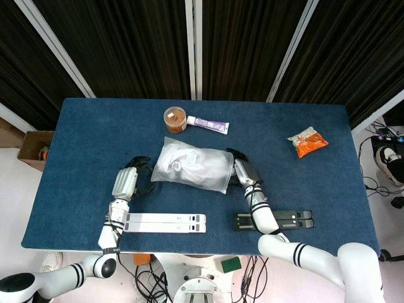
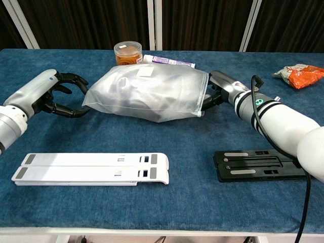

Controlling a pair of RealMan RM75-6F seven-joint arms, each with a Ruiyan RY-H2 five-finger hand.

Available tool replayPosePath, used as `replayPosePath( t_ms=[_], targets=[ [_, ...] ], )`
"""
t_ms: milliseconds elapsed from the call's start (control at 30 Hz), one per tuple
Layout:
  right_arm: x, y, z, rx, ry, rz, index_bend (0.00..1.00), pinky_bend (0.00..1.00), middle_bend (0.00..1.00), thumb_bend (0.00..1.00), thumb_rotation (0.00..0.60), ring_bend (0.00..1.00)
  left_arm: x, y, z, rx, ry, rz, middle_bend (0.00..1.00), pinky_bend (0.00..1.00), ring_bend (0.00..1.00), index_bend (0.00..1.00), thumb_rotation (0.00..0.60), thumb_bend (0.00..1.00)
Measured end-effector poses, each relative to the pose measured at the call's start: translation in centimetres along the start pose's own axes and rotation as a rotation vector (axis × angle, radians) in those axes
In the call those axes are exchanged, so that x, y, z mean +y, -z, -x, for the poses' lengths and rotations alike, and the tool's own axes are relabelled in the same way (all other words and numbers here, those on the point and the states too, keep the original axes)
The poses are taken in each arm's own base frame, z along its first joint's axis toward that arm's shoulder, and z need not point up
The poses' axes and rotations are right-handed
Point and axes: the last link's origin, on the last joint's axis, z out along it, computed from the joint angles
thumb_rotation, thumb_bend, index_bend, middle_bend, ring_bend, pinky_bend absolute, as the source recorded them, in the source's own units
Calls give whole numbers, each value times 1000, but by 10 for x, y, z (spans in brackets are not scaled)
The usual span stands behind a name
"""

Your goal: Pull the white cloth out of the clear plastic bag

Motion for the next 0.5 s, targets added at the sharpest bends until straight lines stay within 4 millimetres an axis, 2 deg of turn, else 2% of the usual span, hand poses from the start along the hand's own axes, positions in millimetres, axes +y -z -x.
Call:
replayPosePath(
  t_ms=[500],
  targets=[
    [2,-1,0,3,-1,2,665,0,96,495,600,0,8,-3,4,-41,24,-2,200,227,116,500,600,367]
  ],
)
